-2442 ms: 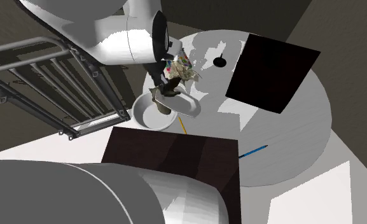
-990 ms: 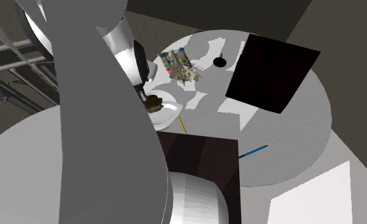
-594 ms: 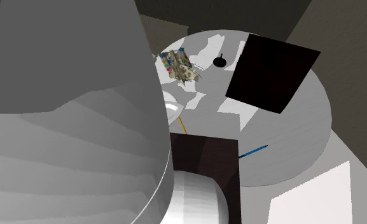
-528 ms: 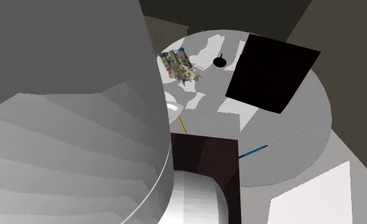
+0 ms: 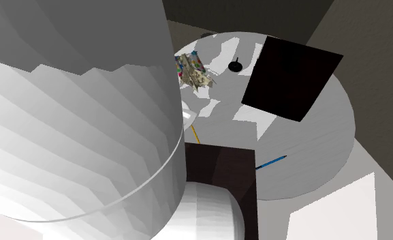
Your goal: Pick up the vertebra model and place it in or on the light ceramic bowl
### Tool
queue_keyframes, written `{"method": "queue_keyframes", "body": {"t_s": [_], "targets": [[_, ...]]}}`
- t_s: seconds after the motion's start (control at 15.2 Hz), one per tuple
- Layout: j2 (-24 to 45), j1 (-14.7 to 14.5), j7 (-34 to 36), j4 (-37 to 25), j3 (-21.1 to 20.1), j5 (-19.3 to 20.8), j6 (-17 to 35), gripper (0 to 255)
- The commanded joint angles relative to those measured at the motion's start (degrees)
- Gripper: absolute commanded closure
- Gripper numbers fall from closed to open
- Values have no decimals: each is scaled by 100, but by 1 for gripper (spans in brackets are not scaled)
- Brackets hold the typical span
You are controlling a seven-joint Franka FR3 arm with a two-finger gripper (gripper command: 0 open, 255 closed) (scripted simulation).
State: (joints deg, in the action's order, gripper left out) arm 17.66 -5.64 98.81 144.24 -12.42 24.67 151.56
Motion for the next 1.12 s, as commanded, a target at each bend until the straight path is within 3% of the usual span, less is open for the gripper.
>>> {"method": "queue_keyframes", "body": {"t_s": [0.0, 0.26, 0.33, 1.06], "targets": [[20, -5, 11, -6, 10, 16, 14, 0], [18, -4, 10, -5, 9, 15, 13, 0], [18, -4, 10, -5, 9, 15, 13, 255], [-163, 50, -108, 37, -75, -129, -112, 255]]}}
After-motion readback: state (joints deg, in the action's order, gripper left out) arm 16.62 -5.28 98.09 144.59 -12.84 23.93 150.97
